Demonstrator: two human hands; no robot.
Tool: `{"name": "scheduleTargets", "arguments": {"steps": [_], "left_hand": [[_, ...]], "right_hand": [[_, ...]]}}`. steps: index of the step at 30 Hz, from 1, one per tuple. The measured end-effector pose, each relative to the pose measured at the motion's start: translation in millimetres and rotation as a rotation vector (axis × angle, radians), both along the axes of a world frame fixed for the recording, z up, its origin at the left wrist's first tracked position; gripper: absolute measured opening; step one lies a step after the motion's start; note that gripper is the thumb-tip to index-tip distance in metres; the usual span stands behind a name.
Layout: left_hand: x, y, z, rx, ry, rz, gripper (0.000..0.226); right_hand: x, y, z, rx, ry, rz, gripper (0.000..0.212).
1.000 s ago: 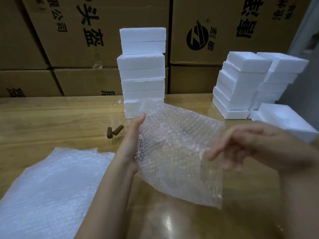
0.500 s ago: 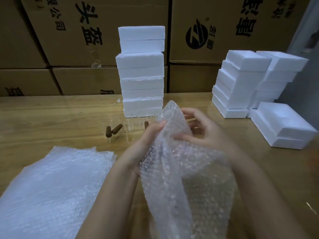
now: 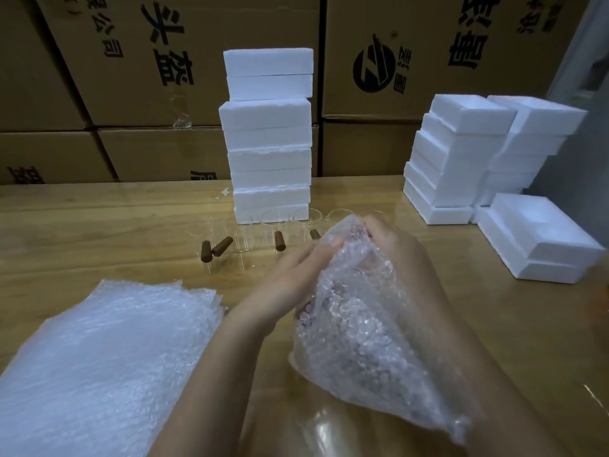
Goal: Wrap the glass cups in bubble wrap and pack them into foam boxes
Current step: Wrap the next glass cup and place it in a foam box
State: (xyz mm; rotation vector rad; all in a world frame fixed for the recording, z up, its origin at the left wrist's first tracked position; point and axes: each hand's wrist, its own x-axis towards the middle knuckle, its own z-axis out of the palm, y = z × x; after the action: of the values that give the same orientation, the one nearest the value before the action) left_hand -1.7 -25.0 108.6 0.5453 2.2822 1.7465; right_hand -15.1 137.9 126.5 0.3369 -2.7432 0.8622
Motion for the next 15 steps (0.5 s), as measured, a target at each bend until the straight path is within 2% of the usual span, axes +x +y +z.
{"name": "scheduleTargets", "arguments": {"steps": [3, 5, 7, 11, 14, 15], "left_hand": [[10.2, -13.1, 8.4, -0.008, 0.084, -0.065, 0.058], [10.8, -16.4, 8.1, -0.078, 0.107, -0.087, 0.080], [11.0, -12.0, 6.5, -0.157, 0.150, -0.020, 0.090], [11.7, -2.6, 5.9, -0.281, 0.401, 0.115, 0.075], [12.2, -3.8, 9.2, -0.312, 0.497, 0.239, 0.061], [11.2, -4.5, 9.5, -0.304, 0.518, 0.277, 0.059]], "right_hand": [[19.6, 5.5, -5.8, 0.102, 0.167, -0.091, 0.020], [18.1, 2.3, -5.5, 0.106, 0.160, -0.128, 0.019], [16.4, -5.6, -0.5, 0.163, 0.132, -0.172, 0.018], [25.0, -14.2, -3.0, 0.177, 0.188, -0.166, 0.023], [27.2, -18.7, -4.1, 0.086, 0.288, -0.105, 0.010], [30.0, -21.9, -5.4, 0.056, 0.310, -0.083, 0.016]]}}
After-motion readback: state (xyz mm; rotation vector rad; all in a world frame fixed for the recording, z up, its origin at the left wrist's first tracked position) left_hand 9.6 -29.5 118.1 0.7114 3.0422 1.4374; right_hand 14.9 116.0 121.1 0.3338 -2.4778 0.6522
